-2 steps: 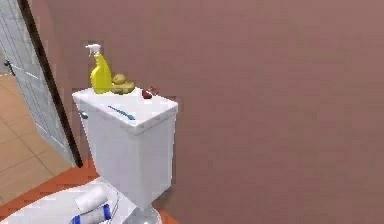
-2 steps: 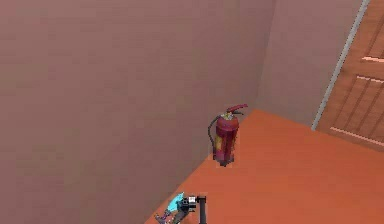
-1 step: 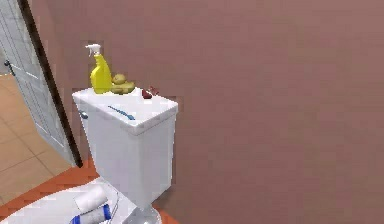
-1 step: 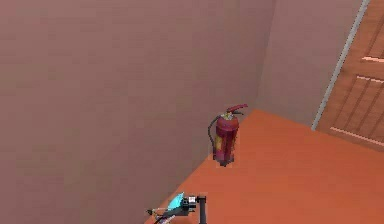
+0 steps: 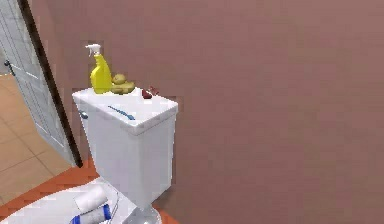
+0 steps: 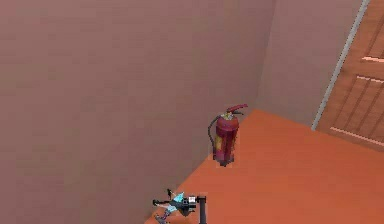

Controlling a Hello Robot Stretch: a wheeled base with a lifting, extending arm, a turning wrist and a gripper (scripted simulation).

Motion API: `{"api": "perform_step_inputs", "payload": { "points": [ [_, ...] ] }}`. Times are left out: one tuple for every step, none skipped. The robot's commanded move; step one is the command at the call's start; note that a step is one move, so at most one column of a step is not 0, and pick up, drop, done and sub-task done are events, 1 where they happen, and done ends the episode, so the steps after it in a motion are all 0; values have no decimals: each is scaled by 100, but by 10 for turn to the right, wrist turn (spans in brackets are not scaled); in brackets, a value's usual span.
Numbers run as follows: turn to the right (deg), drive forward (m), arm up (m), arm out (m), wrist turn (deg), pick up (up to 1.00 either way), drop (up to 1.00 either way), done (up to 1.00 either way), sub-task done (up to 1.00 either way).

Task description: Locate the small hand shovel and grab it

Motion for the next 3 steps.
{"api": "perform_step_inputs", "payload": {
  "points": [
    [0, 0, 0, 0, 30, 0, 0, 0, 0],
    [0, 0, -30, 0, 0, 0, 0, 0, 0],
    [0, 0, 0, 0, 0, 100, 0, 0, 0]
  ]
}}
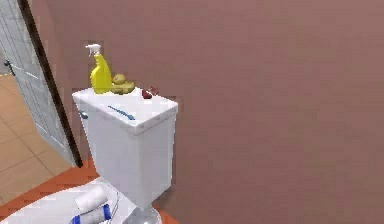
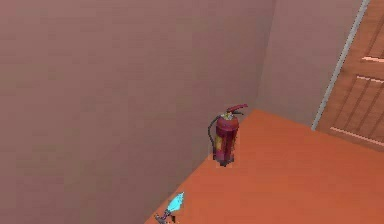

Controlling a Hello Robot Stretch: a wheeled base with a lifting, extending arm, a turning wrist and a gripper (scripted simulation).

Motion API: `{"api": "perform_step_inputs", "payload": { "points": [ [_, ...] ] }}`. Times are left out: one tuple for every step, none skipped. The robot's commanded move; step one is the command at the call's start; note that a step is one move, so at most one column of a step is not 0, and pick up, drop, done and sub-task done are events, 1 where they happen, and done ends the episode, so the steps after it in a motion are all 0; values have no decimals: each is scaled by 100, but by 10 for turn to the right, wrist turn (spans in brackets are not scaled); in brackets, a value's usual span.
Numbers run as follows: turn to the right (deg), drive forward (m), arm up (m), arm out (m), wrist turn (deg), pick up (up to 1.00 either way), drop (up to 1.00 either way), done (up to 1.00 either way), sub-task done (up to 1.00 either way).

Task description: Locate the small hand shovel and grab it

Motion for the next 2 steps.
{"api": "perform_step_inputs", "payload": {
  "points": [
    [0, 0, 10, 0, 0, 0, 0, 0, 0],
    [0, 0, 0, 0, 0, 0, 0, 100, 0]
  ]
}}
